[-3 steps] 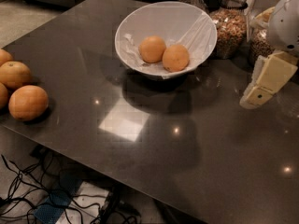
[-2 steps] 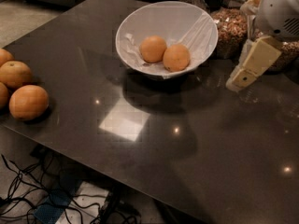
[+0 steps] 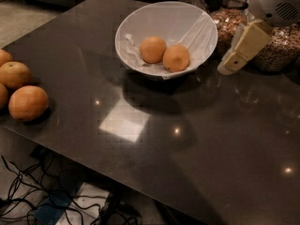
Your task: Pick orange from white bowl
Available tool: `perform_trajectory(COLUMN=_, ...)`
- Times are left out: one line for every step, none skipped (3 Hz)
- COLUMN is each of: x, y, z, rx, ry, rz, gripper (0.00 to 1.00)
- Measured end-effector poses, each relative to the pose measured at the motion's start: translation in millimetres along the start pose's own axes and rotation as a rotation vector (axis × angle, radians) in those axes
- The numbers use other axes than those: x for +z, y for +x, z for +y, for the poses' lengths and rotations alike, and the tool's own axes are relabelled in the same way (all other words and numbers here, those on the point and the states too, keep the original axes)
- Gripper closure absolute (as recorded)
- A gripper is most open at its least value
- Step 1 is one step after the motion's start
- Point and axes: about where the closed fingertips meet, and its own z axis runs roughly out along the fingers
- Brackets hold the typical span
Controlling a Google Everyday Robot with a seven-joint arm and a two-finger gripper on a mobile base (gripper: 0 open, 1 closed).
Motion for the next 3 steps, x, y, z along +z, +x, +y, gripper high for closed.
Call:
perform_trajectory(x=15.8, y=-7.6, z=-15.2, rx=-0.009, ry=0.009, rz=-0.046, gripper=0.00)
perform_trajectory(x=44.5, y=-13.6, z=-34.9, rx=-0.033, ry=-0.007, rz=-0.060, gripper=0.00)
perform_trajectory(x=74.1, y=-19.5, z=-50.9, rx=-0.058, ry=-0.034, rz=-0.067, gripper=0.00)
